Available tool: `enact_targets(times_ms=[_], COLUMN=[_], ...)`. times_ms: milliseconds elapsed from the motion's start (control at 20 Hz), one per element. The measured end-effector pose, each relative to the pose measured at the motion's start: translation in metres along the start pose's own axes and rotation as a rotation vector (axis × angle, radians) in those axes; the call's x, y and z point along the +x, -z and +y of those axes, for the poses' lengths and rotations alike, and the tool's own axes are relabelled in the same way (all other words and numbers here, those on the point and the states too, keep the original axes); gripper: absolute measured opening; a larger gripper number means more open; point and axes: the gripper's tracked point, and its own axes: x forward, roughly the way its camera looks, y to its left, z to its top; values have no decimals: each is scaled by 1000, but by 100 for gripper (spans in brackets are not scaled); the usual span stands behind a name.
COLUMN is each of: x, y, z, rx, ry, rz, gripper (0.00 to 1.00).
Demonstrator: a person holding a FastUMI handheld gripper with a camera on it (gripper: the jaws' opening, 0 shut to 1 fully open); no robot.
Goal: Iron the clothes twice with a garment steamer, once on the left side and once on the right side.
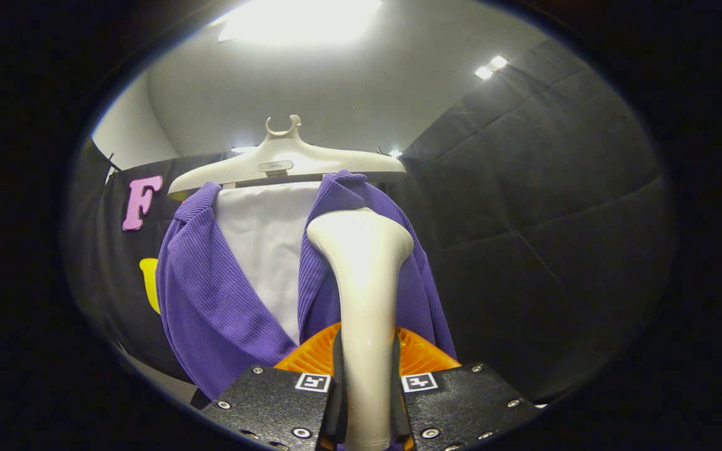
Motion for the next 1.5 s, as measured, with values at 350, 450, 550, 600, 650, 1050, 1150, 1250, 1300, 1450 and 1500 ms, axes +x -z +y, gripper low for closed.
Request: enact_targets(times_ms=[350,450,550,600,650,1050,1150,1250,1300,1450,1500], x=[-16,-27,-38,-44,-50,-87,-96,-102,-104,-110,-113], y=[49,74,99,111,121,182,197,212,218,230,235], z=[-19,-25,-26,-27,-27,-40,-44,-44,-43,-43,-44], rx=[58,61,62,58,56,74,75,79,79,84,90], ry=[-4,6,7,6,5,59,69,73,73,87,94], rz=[58,106,162,184,201,299,335,367,378,402,414], gripper=[27,28,28,28,28,28,28,28,28,28,28])
